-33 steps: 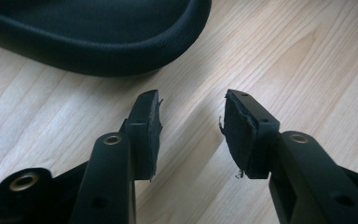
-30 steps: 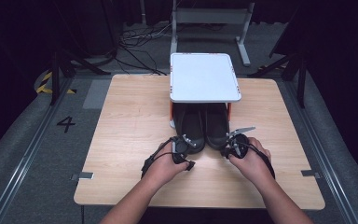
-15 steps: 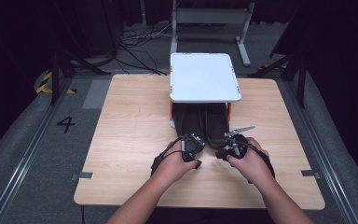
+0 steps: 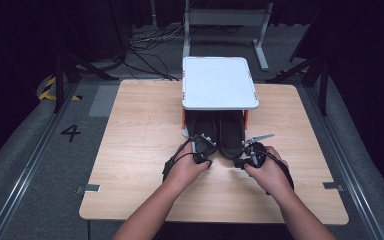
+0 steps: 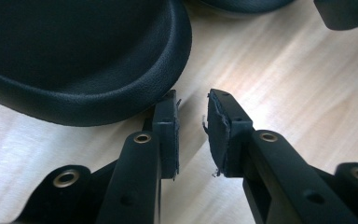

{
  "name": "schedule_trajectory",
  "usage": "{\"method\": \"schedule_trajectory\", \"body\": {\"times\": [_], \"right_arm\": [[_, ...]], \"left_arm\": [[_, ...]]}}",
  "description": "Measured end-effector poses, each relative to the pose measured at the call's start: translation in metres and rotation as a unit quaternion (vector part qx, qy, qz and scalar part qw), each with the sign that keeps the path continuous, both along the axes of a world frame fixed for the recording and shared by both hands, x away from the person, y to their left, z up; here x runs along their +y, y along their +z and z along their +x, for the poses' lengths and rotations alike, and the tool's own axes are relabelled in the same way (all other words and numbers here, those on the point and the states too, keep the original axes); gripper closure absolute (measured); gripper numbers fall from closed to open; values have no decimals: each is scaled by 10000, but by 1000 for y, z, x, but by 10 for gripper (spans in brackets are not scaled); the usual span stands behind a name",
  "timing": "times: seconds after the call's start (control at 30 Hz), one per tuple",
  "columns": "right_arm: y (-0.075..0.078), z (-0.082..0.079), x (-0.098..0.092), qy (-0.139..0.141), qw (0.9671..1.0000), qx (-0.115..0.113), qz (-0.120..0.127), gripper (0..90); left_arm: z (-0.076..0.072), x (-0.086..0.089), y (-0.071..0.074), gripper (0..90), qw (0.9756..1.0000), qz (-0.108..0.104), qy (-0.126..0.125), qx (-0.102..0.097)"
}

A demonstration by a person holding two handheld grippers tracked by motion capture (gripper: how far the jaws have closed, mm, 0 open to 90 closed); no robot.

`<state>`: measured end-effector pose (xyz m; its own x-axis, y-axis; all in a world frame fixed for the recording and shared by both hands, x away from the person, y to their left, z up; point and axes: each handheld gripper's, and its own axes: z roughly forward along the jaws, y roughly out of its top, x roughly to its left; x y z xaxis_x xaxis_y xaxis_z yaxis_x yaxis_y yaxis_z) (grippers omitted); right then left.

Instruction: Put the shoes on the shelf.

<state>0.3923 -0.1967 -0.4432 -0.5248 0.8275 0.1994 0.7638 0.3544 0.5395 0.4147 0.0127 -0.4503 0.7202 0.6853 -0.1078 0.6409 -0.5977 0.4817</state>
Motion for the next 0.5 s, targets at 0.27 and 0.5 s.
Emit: {"method": "schedule_trajectory", "body": {"times": [0.27, 0.5], "right_arm": [[1, 13, 6, -111, 9998, -2, 141, 900], [4, 31, 15, -222, 9997, -98, 23, 900]], "left_arm": [[15, 9, 1, 750, 9995, -115, 270, -99], [29, 15, 2, 748, 9985, -232, 437, -253]]}}
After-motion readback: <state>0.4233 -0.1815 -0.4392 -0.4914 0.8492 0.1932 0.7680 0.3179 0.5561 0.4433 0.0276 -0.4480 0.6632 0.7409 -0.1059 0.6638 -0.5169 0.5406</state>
